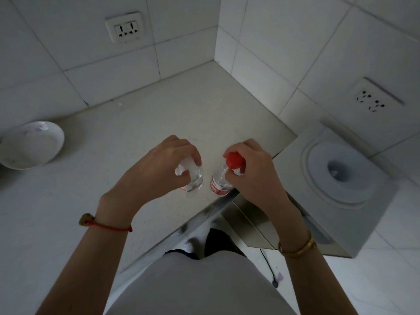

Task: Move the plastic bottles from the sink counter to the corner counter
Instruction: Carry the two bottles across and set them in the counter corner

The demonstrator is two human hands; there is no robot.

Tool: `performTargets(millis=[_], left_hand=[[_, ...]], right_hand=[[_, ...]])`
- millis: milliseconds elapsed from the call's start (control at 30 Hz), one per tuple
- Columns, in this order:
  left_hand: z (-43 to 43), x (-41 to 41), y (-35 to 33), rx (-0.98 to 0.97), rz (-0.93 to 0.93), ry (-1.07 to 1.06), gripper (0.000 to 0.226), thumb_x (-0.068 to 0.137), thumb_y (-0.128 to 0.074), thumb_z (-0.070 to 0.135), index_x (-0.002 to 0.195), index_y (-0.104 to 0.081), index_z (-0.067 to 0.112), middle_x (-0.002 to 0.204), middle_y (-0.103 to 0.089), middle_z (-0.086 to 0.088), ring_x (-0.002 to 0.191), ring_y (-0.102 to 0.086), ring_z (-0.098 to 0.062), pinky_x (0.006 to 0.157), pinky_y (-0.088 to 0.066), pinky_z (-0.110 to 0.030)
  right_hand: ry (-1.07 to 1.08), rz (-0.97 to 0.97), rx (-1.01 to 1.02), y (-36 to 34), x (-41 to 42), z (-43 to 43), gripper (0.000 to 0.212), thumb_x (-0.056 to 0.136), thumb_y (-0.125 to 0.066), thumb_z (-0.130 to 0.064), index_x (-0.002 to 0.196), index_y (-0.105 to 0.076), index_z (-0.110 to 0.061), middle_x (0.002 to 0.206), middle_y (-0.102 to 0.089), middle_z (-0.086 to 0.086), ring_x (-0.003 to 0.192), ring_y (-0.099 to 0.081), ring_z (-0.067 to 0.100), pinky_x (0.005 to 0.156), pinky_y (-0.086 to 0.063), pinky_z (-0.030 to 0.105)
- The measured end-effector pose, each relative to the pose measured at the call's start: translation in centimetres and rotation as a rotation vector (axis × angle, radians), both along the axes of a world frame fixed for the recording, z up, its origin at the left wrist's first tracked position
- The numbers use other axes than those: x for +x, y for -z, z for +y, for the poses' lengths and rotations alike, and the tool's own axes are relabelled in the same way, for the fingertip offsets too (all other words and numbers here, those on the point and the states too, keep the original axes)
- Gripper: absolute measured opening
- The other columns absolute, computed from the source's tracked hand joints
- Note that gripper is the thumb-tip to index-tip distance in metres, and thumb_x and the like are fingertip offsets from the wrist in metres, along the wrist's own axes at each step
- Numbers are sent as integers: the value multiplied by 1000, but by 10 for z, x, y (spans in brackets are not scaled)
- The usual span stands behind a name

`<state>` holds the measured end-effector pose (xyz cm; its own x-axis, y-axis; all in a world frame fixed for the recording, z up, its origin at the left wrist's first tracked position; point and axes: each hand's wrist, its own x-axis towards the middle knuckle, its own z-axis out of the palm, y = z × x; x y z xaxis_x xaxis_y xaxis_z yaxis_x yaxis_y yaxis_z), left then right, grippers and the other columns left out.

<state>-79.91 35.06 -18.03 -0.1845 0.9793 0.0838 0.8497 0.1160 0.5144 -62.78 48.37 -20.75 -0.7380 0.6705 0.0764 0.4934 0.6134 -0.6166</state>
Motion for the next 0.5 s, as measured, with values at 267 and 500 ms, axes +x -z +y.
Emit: performTargets(millis=[267, 500], left_hand=[[55, -16, 6, -29, 8, -116, 26, 78, -71, 11, 101, -66, 22, 99, -60, 9, 87, -45, -9, 69, -35, -13], [117, -48, 4, -39, 2, -153, 27, 76, -71, 9, 100, -67, 21, 100, -64, 6, 89, -49, -13, 75, -42, -25]], right_hand=[[-109, -15, -10, 4, -33, 65, 39, 72, -76, -14, 105, -58, -22, 111, -54, -3, 94, -51, 8, 85, -42, 17], [-184, -12, 7, 1, -75, 134, 39, 73, -75, -13, 108, -58, -20, 113, -54, -1, 94, -52, 8, 85, -42, 16]])
